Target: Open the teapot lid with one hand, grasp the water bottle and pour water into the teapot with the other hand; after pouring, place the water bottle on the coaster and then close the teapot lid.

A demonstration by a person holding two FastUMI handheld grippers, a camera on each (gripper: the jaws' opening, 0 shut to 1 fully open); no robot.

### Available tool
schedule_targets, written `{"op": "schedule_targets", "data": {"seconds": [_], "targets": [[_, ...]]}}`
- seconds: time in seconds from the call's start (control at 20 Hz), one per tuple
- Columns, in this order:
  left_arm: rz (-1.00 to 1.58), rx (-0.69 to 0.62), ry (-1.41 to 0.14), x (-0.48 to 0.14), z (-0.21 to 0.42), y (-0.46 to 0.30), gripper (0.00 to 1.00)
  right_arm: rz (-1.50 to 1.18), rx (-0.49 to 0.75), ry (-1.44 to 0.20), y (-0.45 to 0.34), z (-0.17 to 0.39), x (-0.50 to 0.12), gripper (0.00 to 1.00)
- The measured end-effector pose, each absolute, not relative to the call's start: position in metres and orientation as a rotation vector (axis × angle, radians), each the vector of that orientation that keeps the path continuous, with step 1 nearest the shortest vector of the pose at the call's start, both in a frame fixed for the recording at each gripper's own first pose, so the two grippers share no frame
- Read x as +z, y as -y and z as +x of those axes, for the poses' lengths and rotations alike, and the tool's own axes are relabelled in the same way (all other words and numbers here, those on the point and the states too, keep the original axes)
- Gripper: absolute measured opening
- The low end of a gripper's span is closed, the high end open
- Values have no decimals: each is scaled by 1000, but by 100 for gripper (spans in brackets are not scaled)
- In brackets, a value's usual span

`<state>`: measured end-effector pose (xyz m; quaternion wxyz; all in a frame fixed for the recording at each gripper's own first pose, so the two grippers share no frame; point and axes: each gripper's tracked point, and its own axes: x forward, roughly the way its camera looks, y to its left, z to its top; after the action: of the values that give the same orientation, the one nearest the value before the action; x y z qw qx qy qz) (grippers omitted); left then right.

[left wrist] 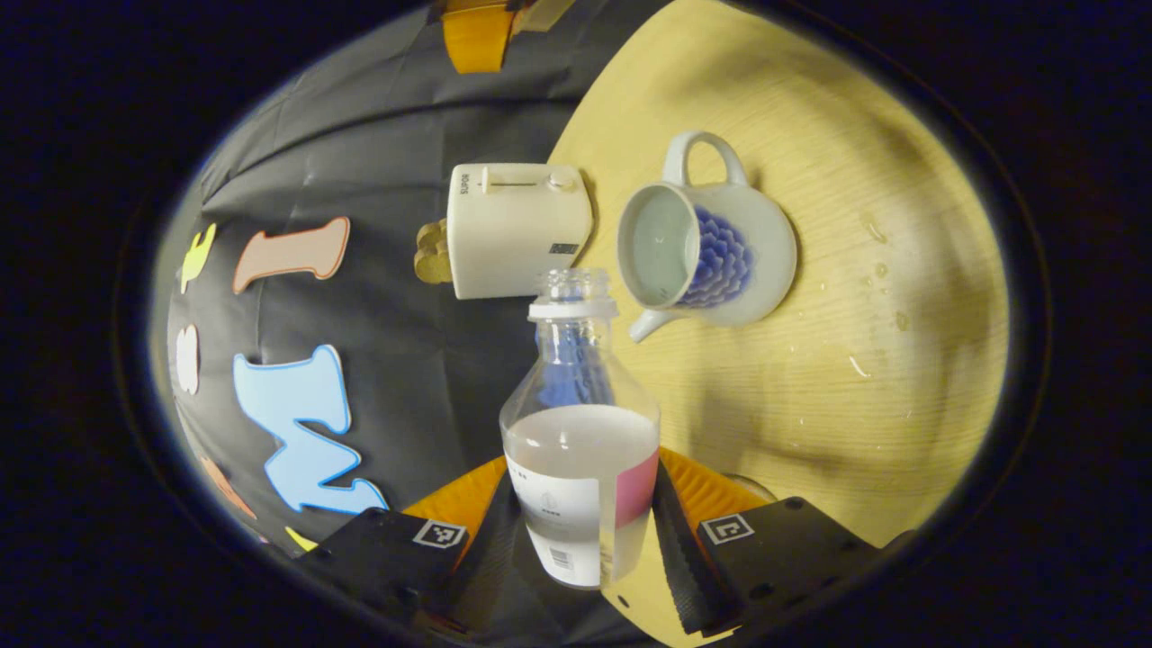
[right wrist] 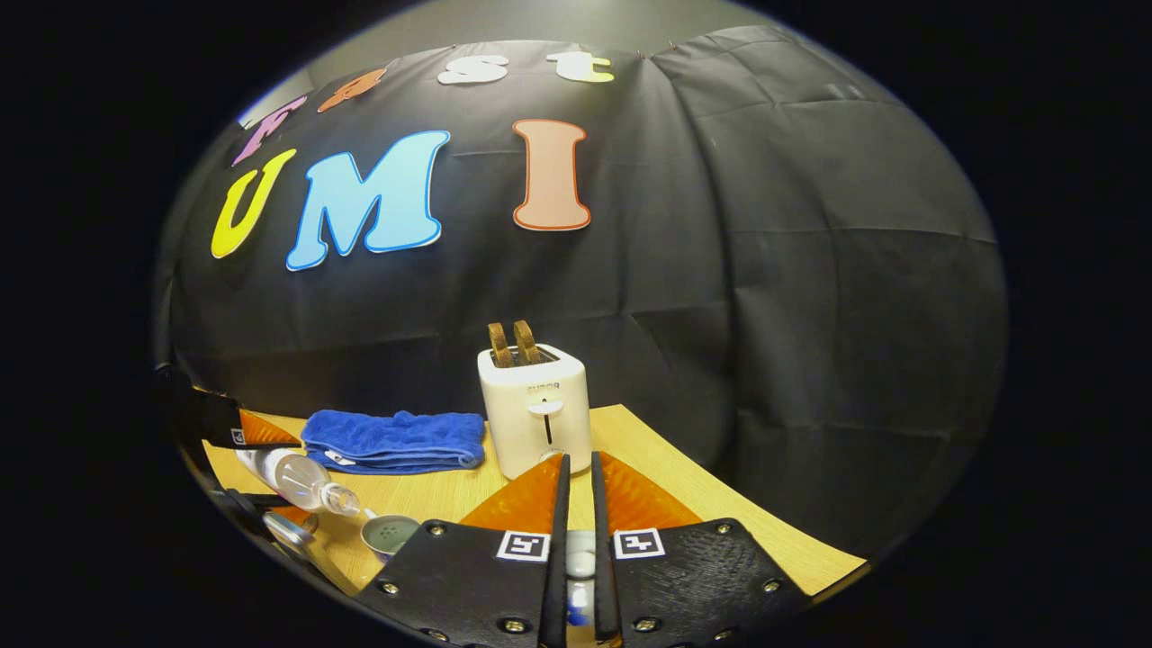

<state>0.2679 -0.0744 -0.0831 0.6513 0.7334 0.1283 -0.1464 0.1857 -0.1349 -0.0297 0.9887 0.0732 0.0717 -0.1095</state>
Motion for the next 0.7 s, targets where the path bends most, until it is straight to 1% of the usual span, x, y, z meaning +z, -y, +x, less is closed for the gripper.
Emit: {"op": "schedule_targets", "data": {"seconds": [0.3, 0.7], "targets": [[1860, -322, -276, -72, 273, 74, 86, 145, -208, -137, 130, 186, -27, 11], [1972, -317, -260, -67, 269, 80, 86, 156, -201, -139, 130, 186, -27, 11]]}}
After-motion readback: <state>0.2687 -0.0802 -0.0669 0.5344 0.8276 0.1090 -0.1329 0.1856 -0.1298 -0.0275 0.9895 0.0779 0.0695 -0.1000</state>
